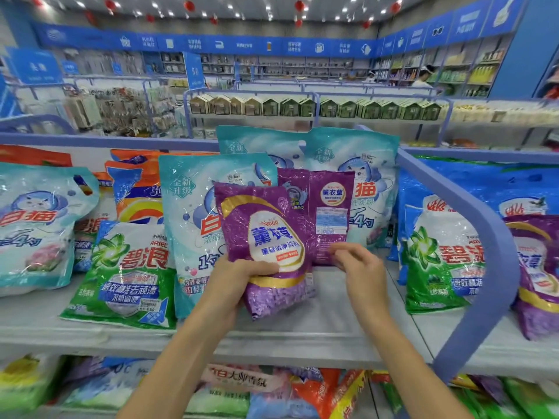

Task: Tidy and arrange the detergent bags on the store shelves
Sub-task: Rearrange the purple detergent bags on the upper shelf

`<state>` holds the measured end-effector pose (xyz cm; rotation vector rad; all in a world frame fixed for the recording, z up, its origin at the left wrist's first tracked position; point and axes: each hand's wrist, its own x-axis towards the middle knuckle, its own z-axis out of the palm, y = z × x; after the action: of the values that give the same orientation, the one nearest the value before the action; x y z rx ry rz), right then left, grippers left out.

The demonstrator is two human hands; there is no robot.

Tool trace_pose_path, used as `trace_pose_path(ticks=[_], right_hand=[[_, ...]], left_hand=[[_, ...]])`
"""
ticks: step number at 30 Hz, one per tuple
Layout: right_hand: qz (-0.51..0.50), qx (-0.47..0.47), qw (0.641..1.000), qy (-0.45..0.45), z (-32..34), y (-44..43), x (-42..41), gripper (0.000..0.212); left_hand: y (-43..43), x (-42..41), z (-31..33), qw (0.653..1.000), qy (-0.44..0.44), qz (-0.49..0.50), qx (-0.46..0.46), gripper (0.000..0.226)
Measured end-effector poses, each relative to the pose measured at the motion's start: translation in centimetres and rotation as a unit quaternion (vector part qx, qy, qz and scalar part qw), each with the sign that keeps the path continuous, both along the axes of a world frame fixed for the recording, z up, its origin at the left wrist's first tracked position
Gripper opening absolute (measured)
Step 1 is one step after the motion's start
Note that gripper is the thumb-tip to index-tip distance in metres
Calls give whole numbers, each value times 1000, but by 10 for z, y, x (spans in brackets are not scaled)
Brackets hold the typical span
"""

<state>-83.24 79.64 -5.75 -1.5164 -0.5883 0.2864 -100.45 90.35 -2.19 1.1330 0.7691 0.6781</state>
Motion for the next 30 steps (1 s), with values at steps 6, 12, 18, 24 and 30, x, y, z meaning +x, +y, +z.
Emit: trace_pose_path(ticks=[6, 12, 18, 24, 30], right_hand=[[2, -128, 991, 35, -15, 43, 44, 29], [-34, -207, 978, 15, -13, 58, 35, 69], [1, -113, 992, 63, -7, 37, 32, 43], [-122, -197, 967, -108, 33, -5, 9, 46], [-223, -390, 839, -306, 10, 11, -28, 68]], left_hand=[[26, -24, 12, 999, -20, -12, 23, 52], [48, -39, 2, 998, -61, 23, -22, 56], [52, -43, -1, 996, -78, 14, -40, 44], [50, -44, -4, 996, -82, 21, -39, 38], [49, -46, -6, 996, -87, 10, -17, 53]])
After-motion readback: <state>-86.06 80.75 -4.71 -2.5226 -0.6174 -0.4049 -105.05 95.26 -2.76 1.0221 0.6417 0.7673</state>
